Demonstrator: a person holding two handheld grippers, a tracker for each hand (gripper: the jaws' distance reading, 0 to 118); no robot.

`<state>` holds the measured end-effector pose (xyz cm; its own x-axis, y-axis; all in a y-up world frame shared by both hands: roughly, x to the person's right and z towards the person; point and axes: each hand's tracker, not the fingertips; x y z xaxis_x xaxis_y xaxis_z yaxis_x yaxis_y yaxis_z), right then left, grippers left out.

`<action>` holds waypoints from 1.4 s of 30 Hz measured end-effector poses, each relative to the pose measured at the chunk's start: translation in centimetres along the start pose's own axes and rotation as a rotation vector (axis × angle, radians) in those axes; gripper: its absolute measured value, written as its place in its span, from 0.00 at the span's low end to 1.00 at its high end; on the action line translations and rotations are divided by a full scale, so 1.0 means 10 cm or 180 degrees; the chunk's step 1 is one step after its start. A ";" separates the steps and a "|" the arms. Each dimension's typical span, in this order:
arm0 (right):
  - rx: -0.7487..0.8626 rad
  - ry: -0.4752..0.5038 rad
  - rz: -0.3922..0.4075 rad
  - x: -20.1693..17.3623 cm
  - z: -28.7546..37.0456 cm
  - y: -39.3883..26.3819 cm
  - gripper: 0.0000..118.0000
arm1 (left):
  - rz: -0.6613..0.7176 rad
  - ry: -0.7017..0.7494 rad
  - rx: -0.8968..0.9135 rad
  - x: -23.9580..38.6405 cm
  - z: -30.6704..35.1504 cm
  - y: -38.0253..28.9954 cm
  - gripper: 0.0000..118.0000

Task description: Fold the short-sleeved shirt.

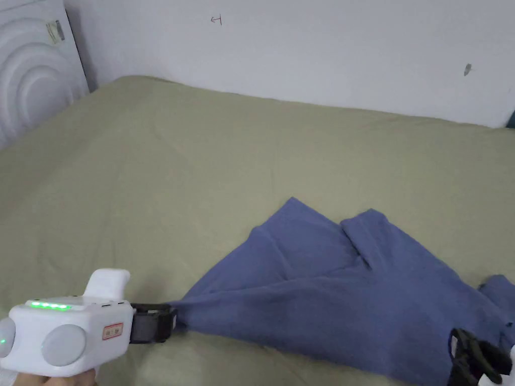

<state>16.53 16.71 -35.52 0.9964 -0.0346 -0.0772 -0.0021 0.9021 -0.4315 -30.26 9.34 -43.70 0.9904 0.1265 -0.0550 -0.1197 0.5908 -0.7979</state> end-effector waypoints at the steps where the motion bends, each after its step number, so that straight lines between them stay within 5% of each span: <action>1: -0.0025 0.0009 0.0004 -0.01 -0.03 -0.02 0.03 | -0.0019 0.0009 0.0040 0.03 -0.09 0.00 0.99; 5: -0.0139 0.0033 0.0032 -0.03 -0.11 -0.09 0.03 | -0.0163 0.0071 -0.0177 0.11 -0.45 0.06 0.91; 10: -0.0233 0.0005 0.0011 0.05 -0.18 -0.14 0.03 | -0.0314 -0.0223 -0.0187 0.24 -0.38 0.09 0.05; 11: -0.0257 0.0000 -0.0019 0.07 -0.20 -0.15 0.03 | -0.0294 -0.0203 -0.0127 0.26 -0.37 0.09 0.02; 14: -0.0340 -0.0015 -0.0121 0.19 -0.30 -0.16 0.03 | -0.0603 0.0014 -0.0116 0.37 -0.36 0.10 0.02; 18: -0.0433 -0.0067 -0.0120 0.42 -0.57 -0.09 0.03 | -0.0484 -0.0023 -0.0144 0.36 -0.37 0.10 0.02; 30: -0.1331 -0.0016 -0.0005 1.41 -2.69 0.63 0.09 | -0.0382 -0.0066 -0.0105 0.30 -0.37 0.06 0.02; 31: -0.1469 0.0035 -0.0038 1.47 -2.86 0.69 0.13 | -0.0375 -0.0068 -0.0108 0.30 -0.37 0.07 0.02; 33: -0.1712 0.0181 -0.0134 1.57 -3.12 0.75 0.76 | -0.0380 -0.0066 -0.0124 0.30 -0.38 0.07 0.02; 34: -0.1794 0.0243 -0.0187 1.62 -3.22 0.76 0.91 | -0.0379 -0.0068 -0.0130 0.30 -0.38 0.08 0.02; 39: -0.2061 -0.0035 0.0077 1.62 -3.52 0.68 0.93 | -0.0390 -0.0076 -0.0158 0.28 -0.42 0.09 0.02; 42: -0.2261 -0.0028 0.0213 1.61 -3.63 0.56 0.86 | -0.0380 -0.0074 -0.0165 0.29 -0.42 0.10 0.02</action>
<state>29.47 5.61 -71.80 0.9929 0.0173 -0.1181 -0.1150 0.4039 -0.9075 -27.22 6.90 -47.16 0.9955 0.0765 0.0557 0.0032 0.5608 -0.8280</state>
